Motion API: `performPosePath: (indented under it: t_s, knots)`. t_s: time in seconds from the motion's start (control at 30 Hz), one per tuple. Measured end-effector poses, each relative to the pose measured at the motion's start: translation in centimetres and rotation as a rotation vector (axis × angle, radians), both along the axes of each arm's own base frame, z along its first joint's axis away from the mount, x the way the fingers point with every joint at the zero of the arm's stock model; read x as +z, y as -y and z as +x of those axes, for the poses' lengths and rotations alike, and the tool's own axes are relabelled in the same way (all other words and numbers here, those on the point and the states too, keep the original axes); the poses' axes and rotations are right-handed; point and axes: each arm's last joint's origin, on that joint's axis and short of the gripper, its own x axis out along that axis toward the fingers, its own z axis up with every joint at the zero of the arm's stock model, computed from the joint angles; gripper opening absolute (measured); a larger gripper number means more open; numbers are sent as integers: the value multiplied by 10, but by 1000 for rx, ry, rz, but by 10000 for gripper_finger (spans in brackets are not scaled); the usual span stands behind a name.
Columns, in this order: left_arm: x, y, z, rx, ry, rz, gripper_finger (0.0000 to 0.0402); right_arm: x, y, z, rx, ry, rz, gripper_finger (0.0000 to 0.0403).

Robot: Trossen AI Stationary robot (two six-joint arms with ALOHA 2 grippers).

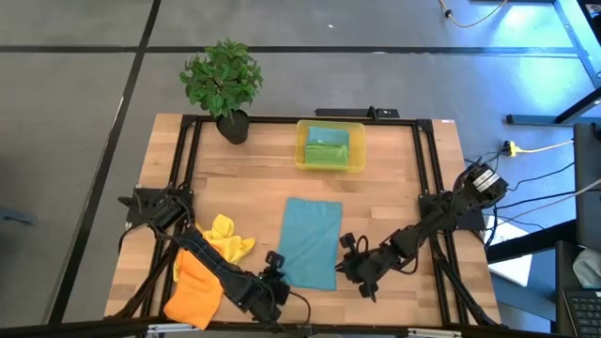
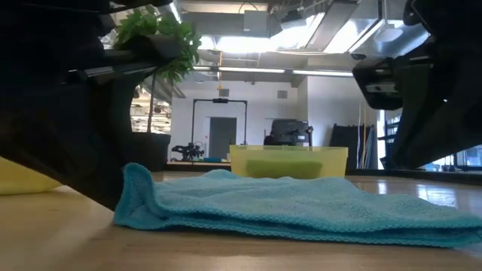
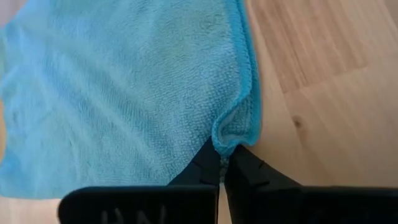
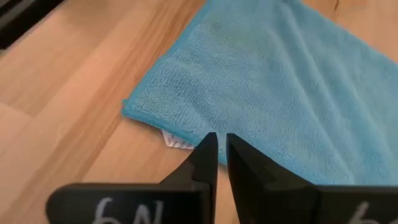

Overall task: Fold microfiber towels
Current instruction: Fold the blue microfiber towel

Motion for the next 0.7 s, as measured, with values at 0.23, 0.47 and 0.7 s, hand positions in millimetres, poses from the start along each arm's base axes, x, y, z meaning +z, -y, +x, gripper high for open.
performPosePath:
  t_s: [0.23, 0.47, 0.7]
  knots:
    - [1, 2, 4, 86, 97, -41, 1, -2, -4, -5, 144, -6, -107, 37]
    - [4, 6, 10, 59, 171, -54, 1, 8, -8, -6, 64, 72, -77, 40]
    - [6, 10, 11, 58, 195, -85, 0, 16, -17, -9, 86, 113, -32, 101]
